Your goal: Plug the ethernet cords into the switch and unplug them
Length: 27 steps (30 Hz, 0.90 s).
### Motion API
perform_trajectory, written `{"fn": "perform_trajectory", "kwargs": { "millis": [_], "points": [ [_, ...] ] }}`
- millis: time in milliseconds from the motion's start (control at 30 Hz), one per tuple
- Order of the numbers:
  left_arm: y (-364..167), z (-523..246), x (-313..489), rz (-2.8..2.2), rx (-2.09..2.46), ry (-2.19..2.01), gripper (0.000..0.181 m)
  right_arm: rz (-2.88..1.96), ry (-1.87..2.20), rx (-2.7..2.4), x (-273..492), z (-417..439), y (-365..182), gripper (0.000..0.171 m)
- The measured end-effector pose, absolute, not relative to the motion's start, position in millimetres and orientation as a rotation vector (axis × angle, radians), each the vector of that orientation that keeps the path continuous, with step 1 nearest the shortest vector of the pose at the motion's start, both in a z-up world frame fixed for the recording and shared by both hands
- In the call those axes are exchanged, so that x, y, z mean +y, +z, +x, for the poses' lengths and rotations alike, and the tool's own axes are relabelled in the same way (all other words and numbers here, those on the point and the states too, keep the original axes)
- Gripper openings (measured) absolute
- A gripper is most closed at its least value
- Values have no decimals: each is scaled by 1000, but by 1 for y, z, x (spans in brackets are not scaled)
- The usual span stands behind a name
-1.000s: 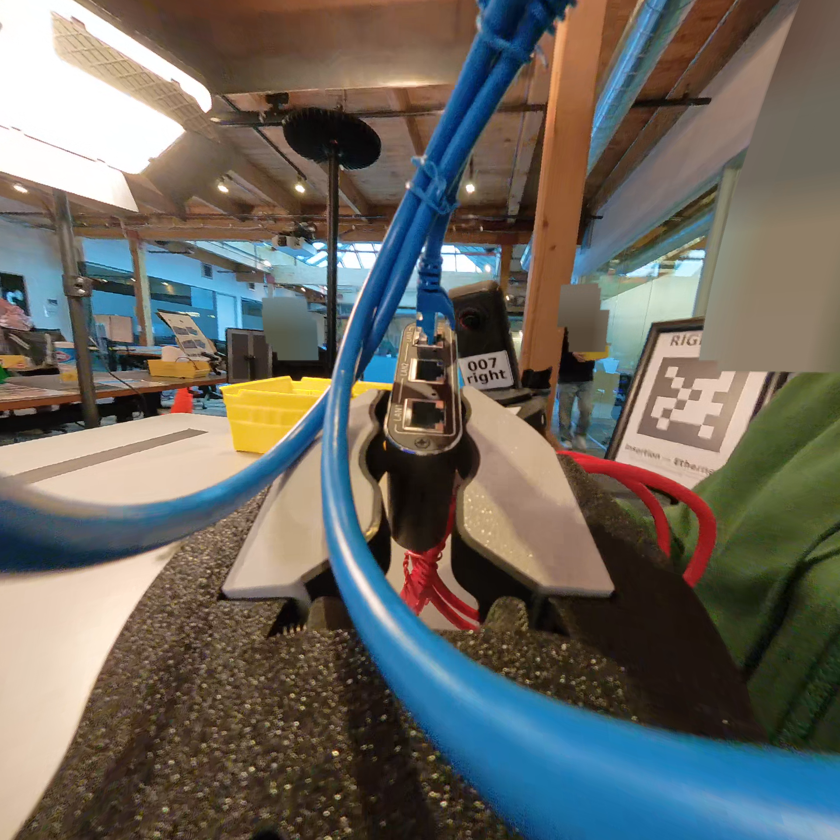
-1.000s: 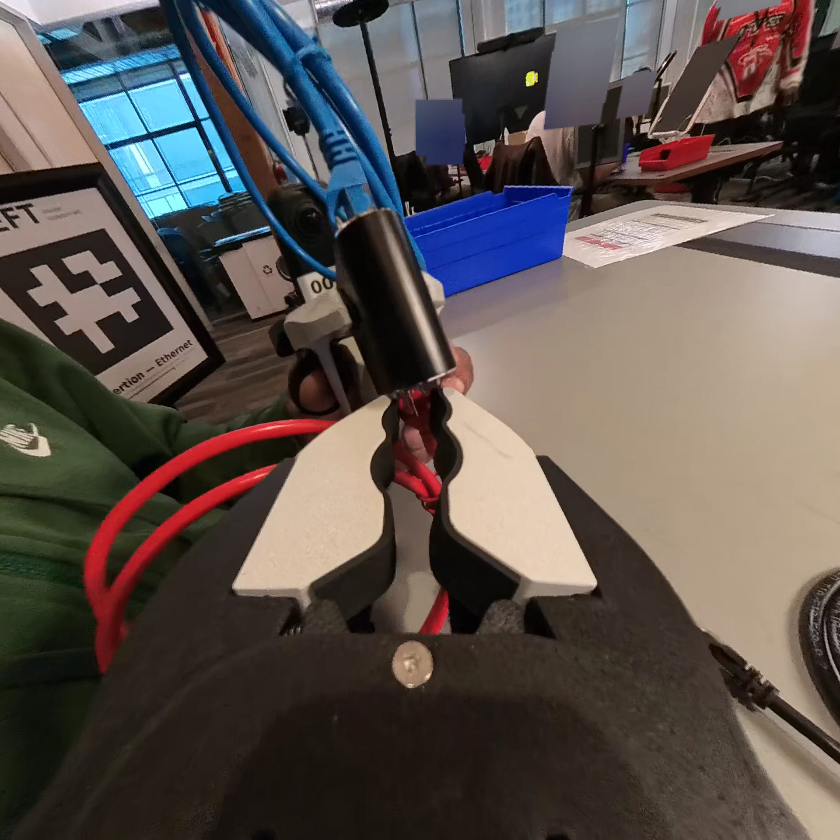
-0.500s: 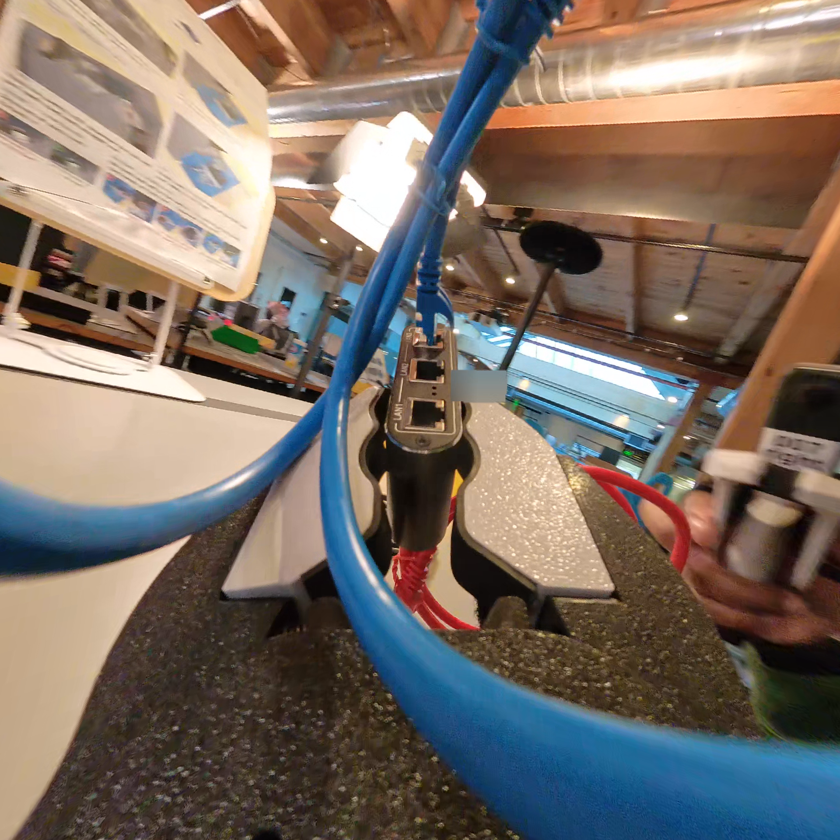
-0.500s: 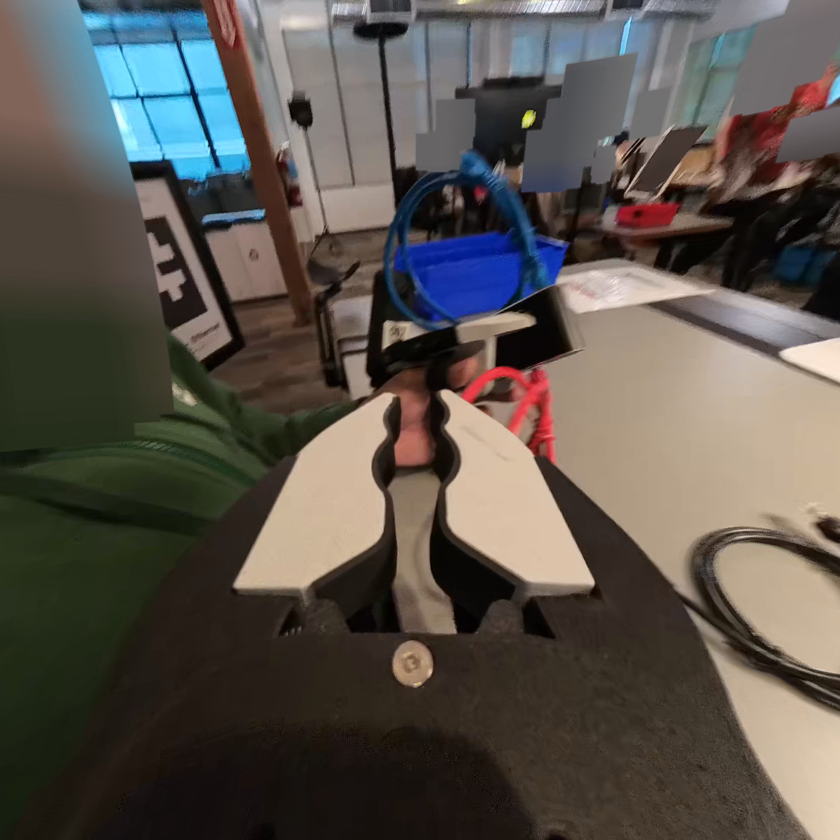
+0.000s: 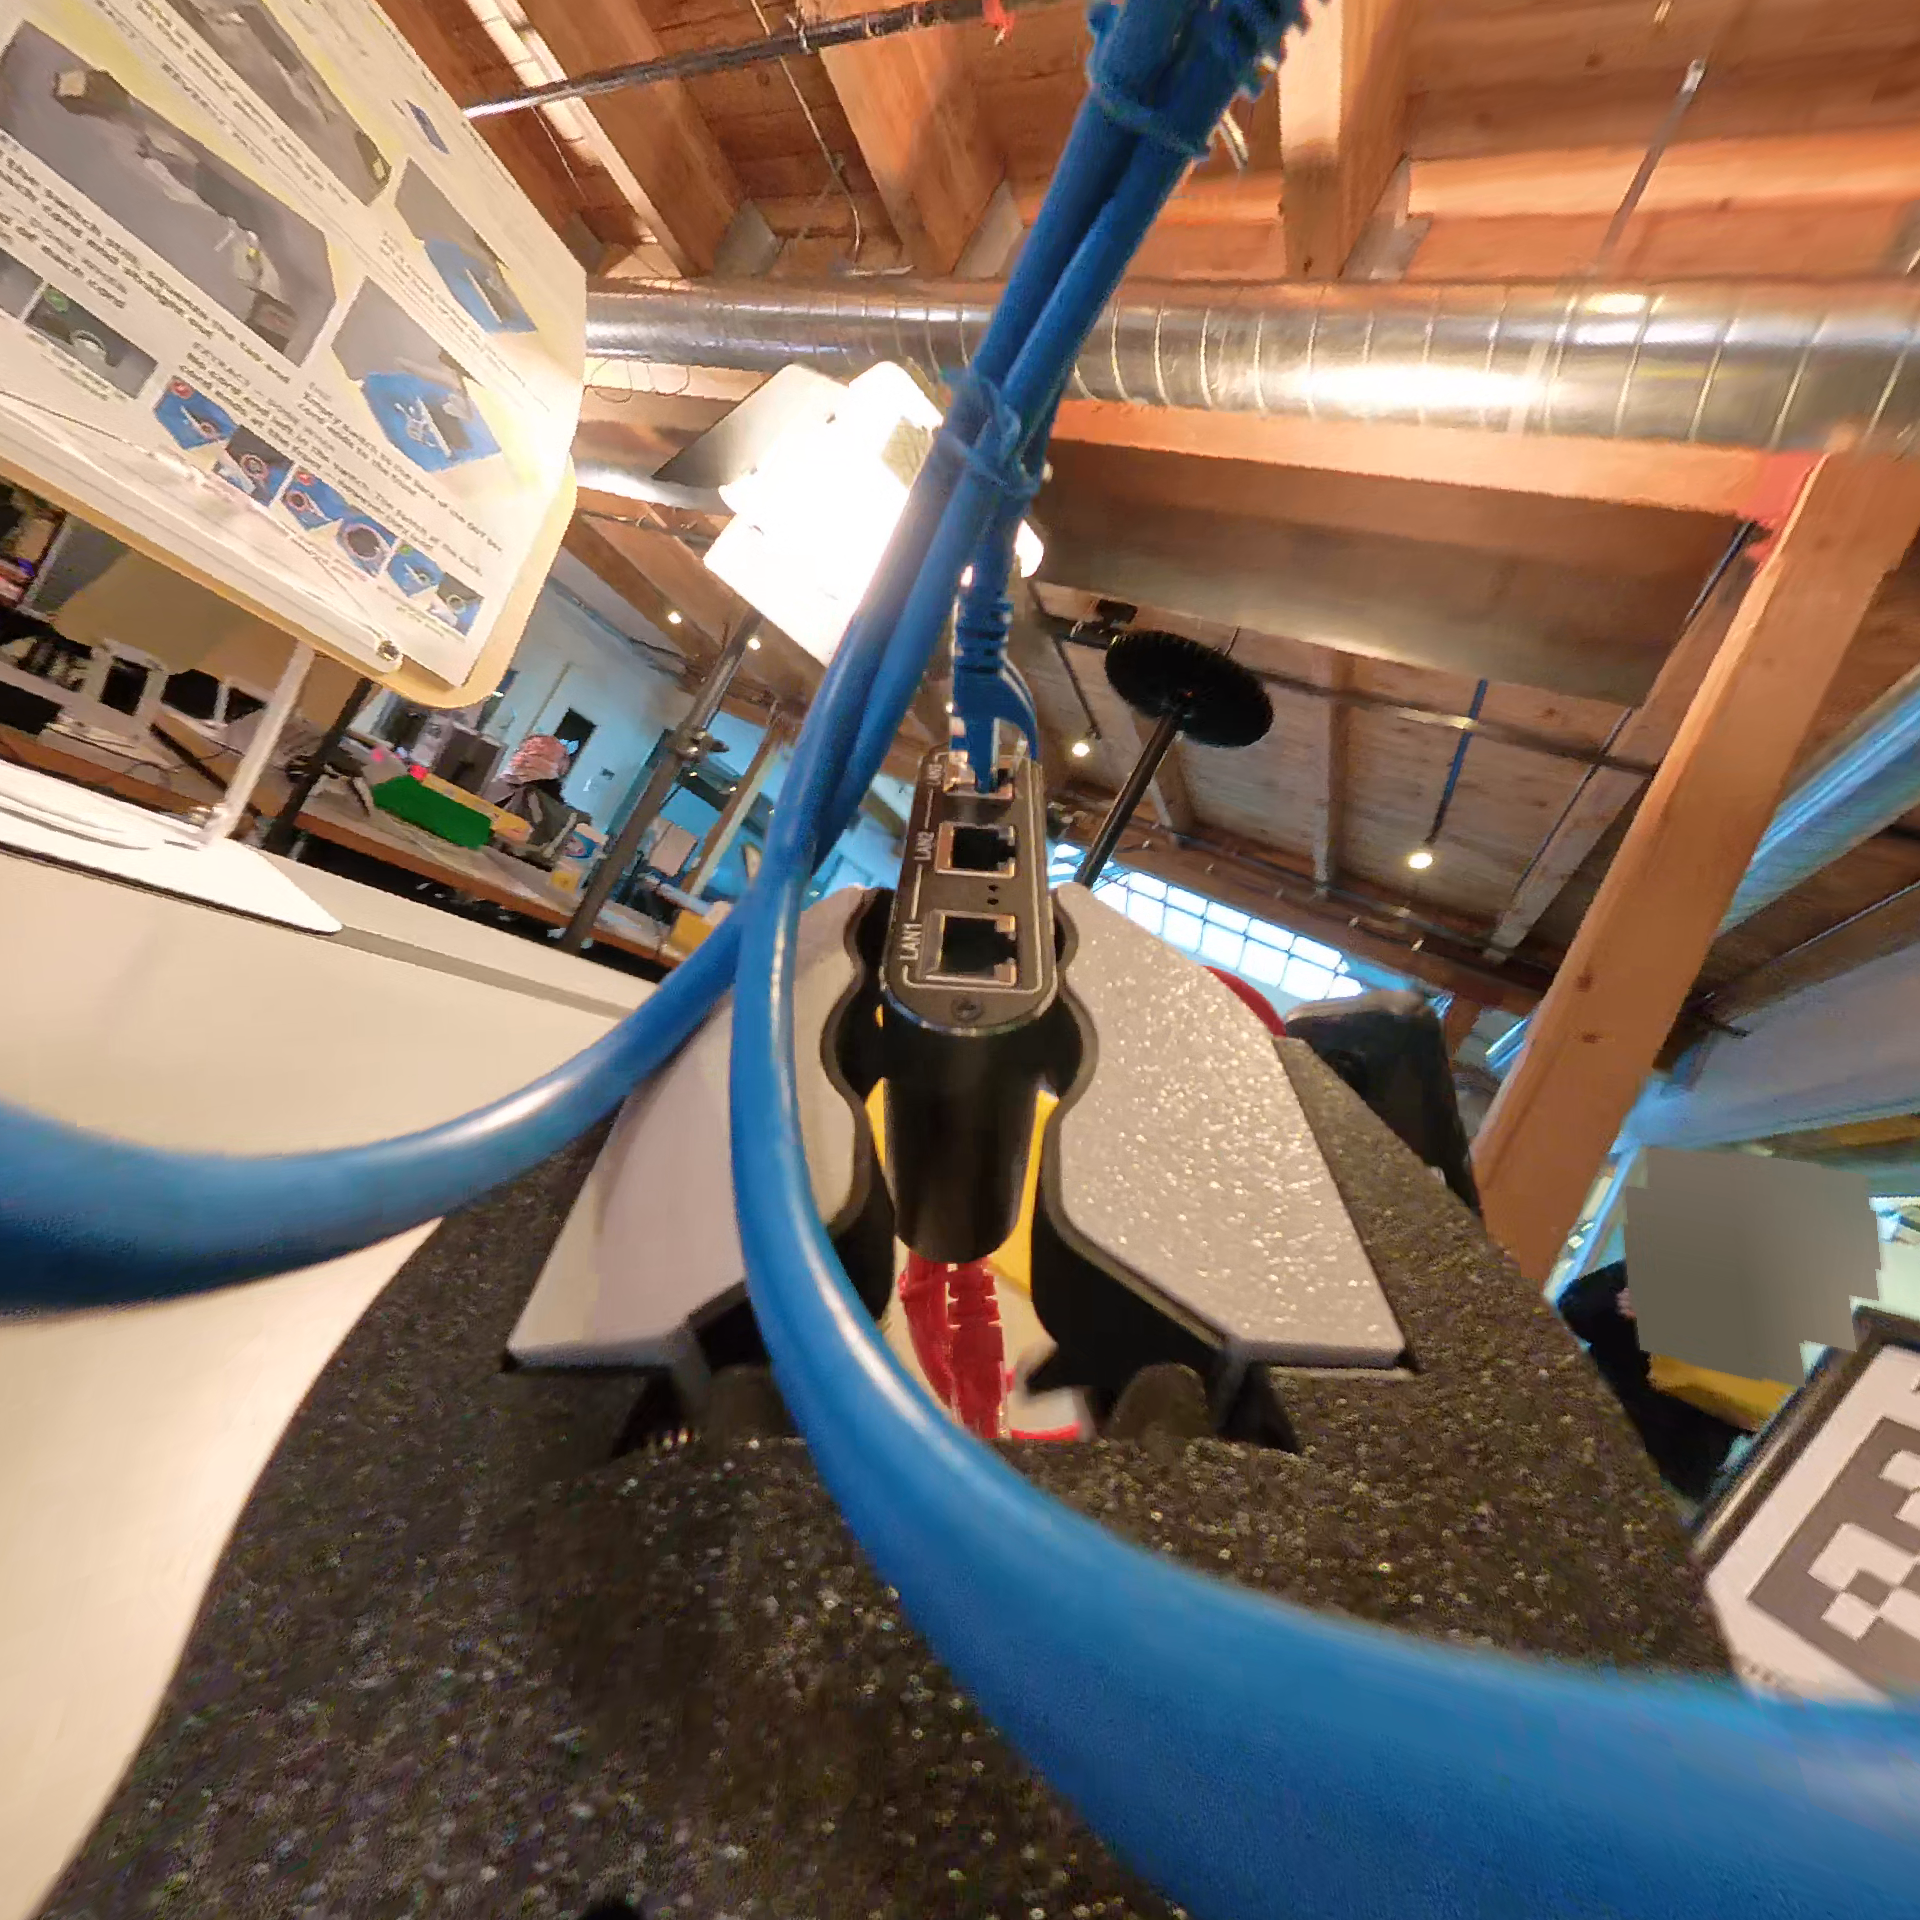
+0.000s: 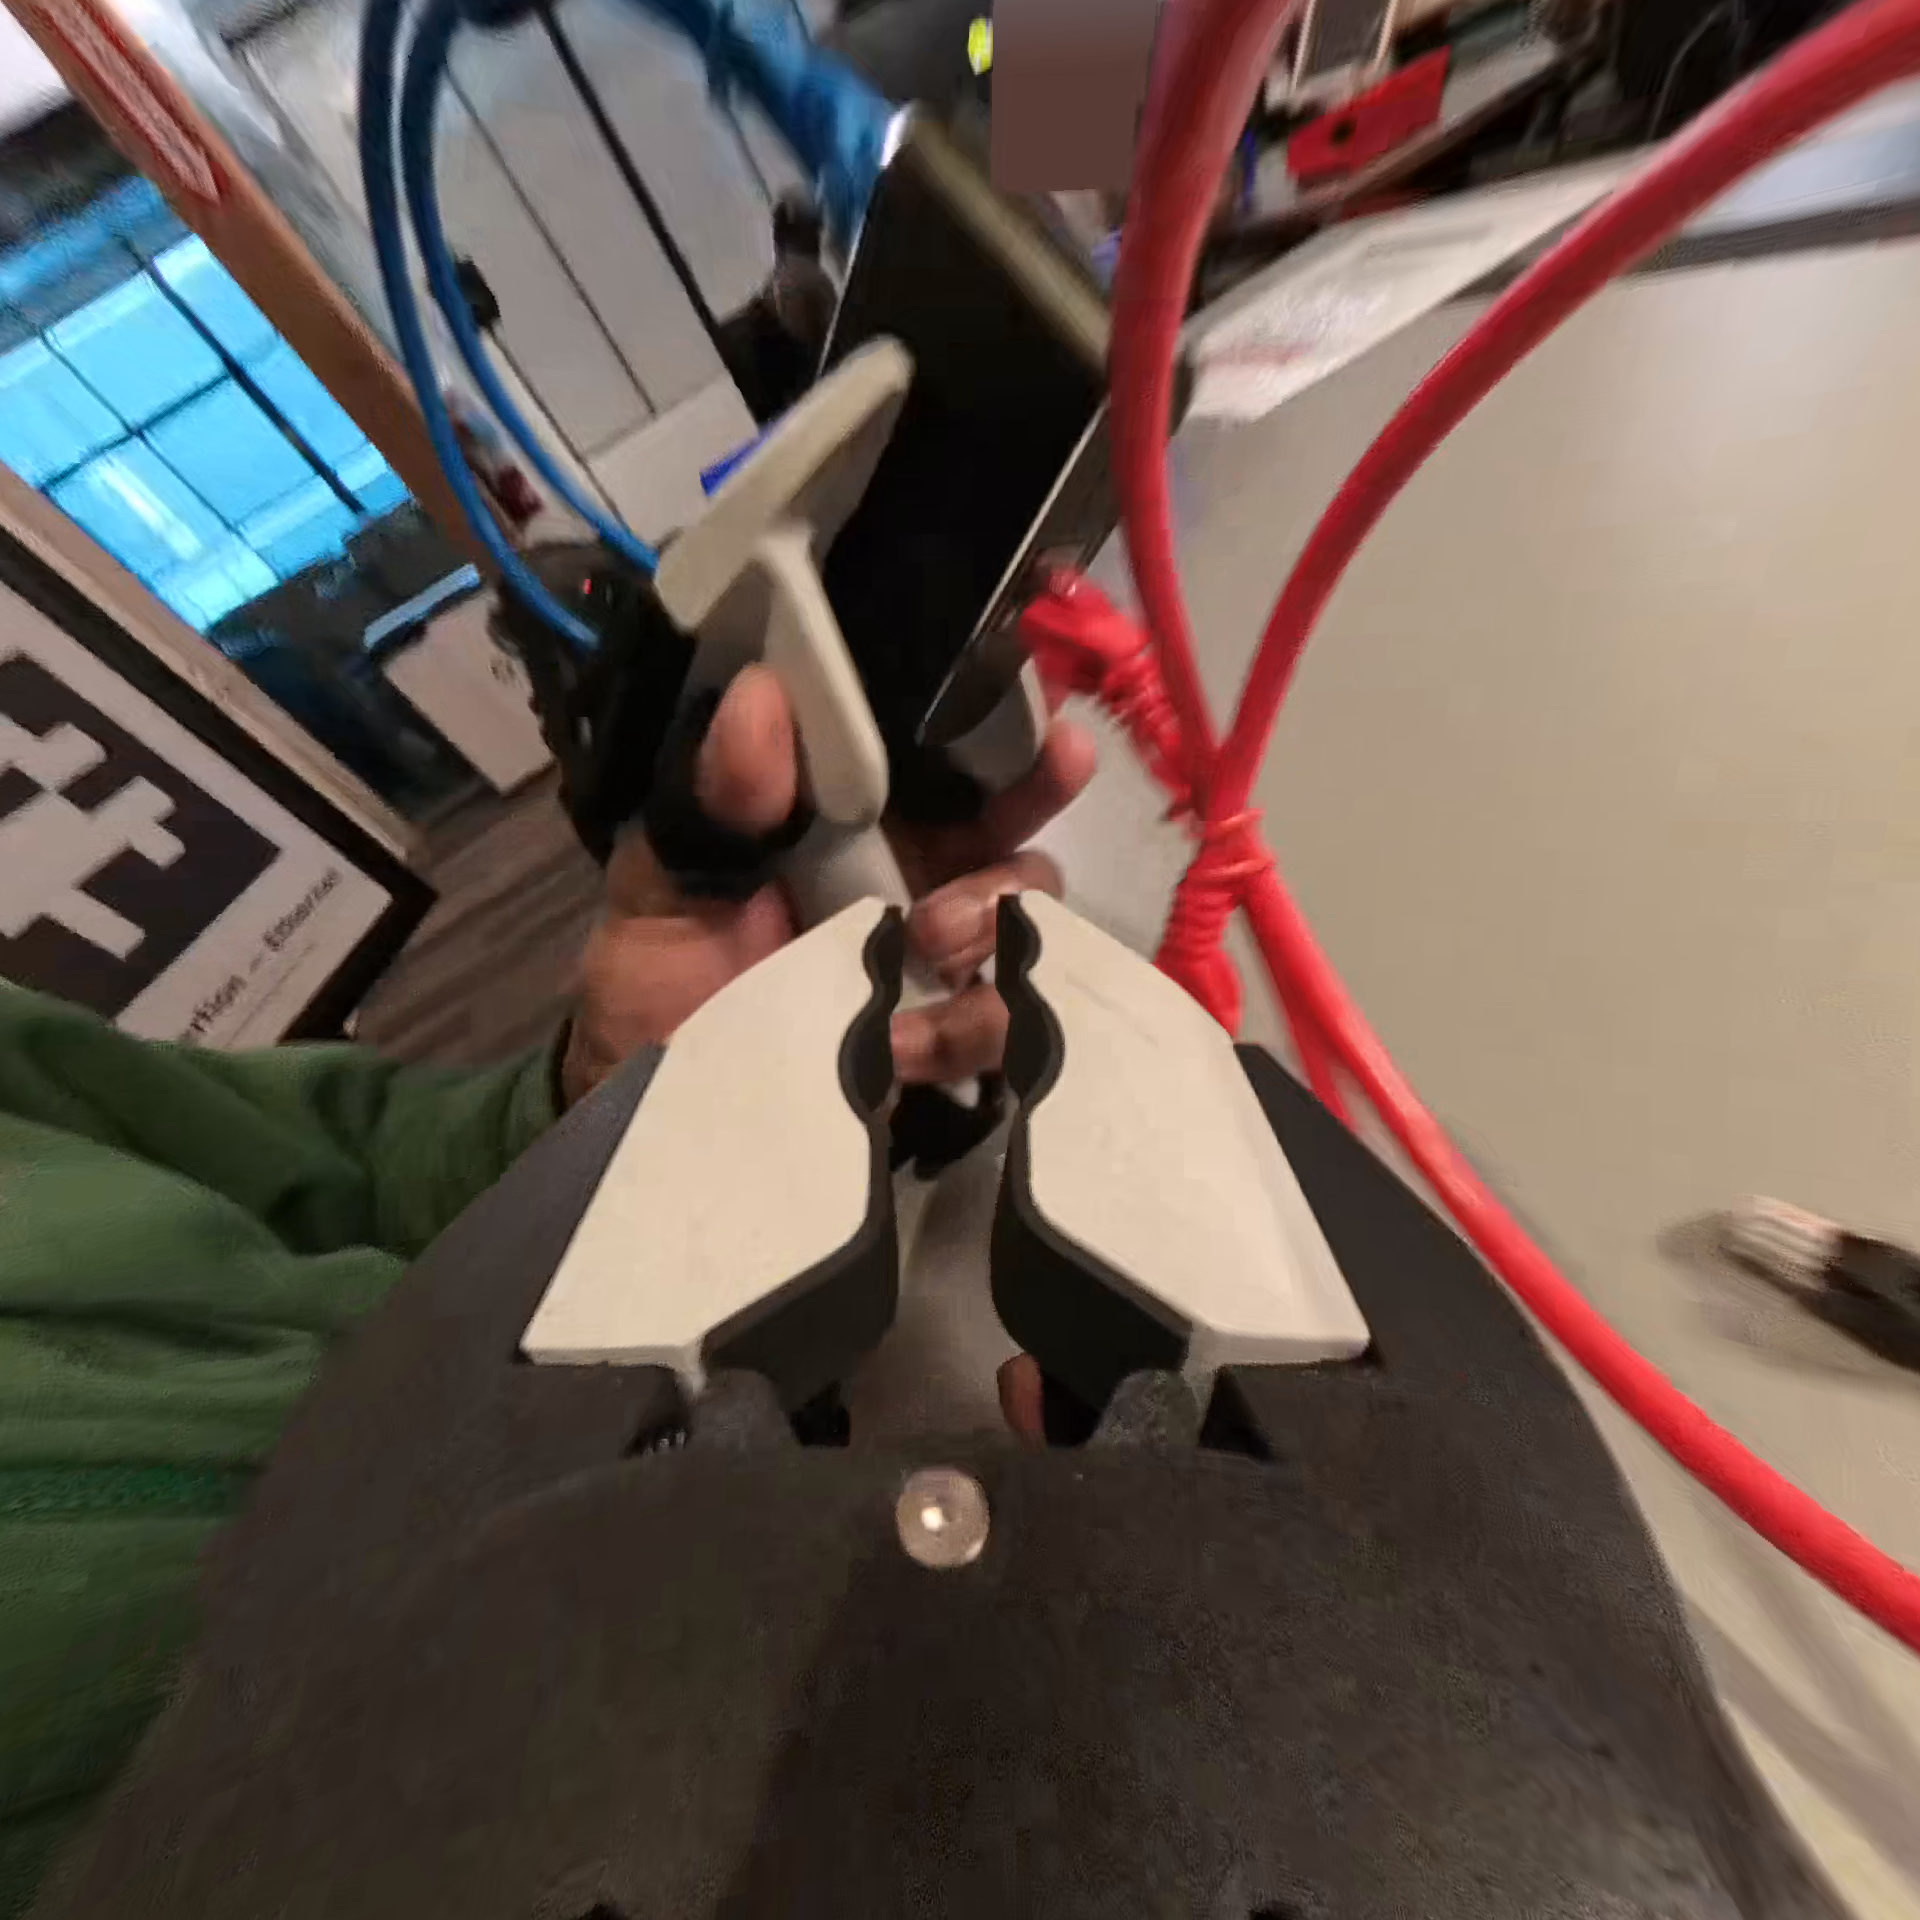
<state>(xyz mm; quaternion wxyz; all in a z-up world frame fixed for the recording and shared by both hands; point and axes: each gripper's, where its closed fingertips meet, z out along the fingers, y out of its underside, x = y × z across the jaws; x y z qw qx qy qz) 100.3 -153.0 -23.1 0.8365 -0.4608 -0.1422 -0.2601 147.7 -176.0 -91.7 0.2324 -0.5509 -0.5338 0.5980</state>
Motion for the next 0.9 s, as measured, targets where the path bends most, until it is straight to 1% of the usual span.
{"fn": "perform_trajectory", "kwargs": {
  "millis": [33, 100, 200, 333, 433, 500, 667, 833, 900],
  "points": [
    [-23, 99, -153, -954, -316, -580, 28, -1526, 1627, -1480, -183, 144, -97, 18],
    [-22, 96, -153, -913, -340, -635, 28, -1549, 1631, -1361, -176, 136, -90, 19],
    [-21, 96, -156, -866, -352, -685, 28, -1564, 1655, -1277, -161, 131, -82, 15],
    [-20, 101, -156, -818, -351, -756, 28, -1529, 1712, -1221, -162, 132, -73, 19],
    [-19, 102, -159, -777, -350, -800, 28, -1481, 1646, -1331, -174, 134, -77, 20],
    [-18, 101, -162, -757, -343, -798, 28, -1478, 1638, -1399, -185, 135, -83, 24],
    [-15, 104, -167, -716, -315, -819, 29, -1502, 1746, -1174, -165, 129, -65, 17],
    [-14, 99, -169, -649, -352, -877, 29, -1406, 1887, -987, -166, 123, -50, 28],
    [-11, 103, -171, -636, -330, -877, 30, -1352, 1903, -934, -163, 122, -47, 24]
  ]
}}
